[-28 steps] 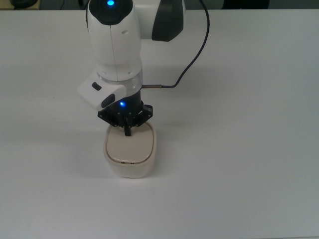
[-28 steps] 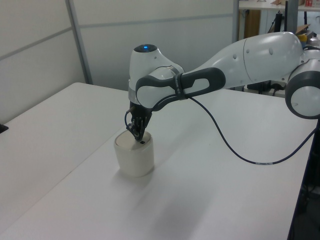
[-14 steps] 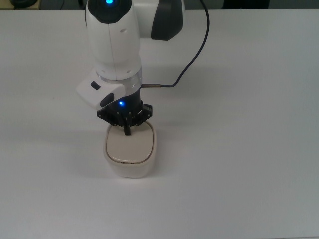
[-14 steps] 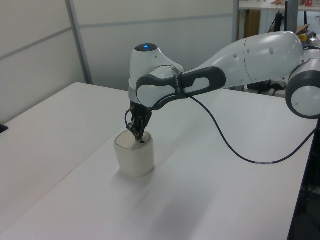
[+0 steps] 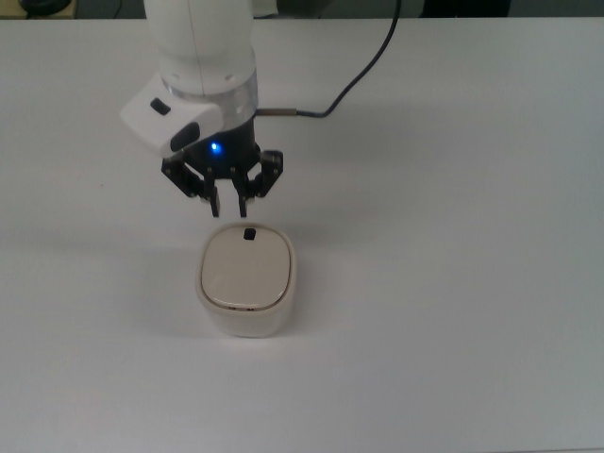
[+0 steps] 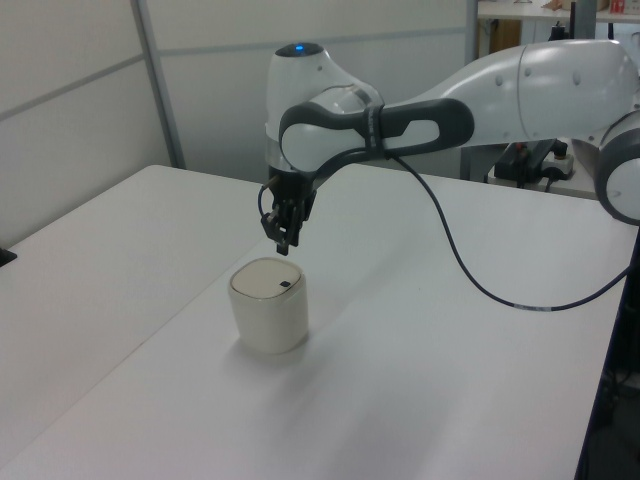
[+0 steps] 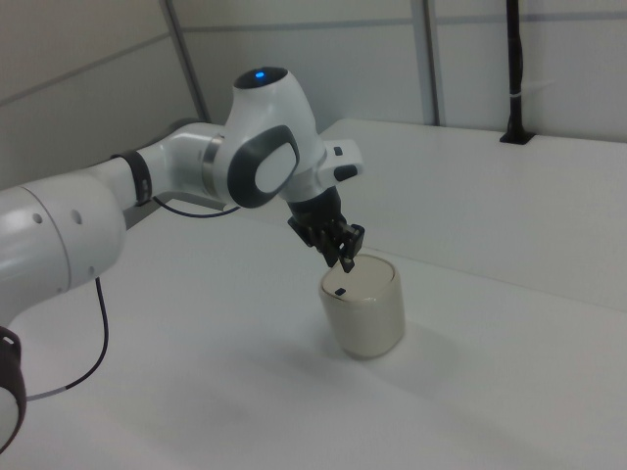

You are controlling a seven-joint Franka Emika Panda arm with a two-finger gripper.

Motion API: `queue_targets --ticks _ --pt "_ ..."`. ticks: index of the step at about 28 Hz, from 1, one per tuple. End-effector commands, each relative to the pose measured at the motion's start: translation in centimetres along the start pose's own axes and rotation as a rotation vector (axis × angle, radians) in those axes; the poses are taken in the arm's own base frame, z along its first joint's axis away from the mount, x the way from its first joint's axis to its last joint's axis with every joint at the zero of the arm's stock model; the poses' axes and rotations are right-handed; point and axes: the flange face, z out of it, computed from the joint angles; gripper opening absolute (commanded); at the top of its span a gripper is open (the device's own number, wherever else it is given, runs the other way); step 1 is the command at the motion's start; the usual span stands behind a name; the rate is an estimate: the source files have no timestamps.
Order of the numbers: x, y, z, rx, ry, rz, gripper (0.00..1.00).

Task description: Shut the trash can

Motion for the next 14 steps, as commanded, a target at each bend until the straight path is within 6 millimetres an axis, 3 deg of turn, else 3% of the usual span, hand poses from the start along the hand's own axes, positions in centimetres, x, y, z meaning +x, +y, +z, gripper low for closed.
queue_targets --ticks 1,8,14 --pt "-1.6 0.6 -1.3 -0.054 -0.075 -0.05 1.0" --pt "-2.2 1.0 -1.7 -0.097 -0.119 -0.063 1.0" --pt "-2.3 -0.1 -1.4 -0.085 -0.132 -0.076 1.0"
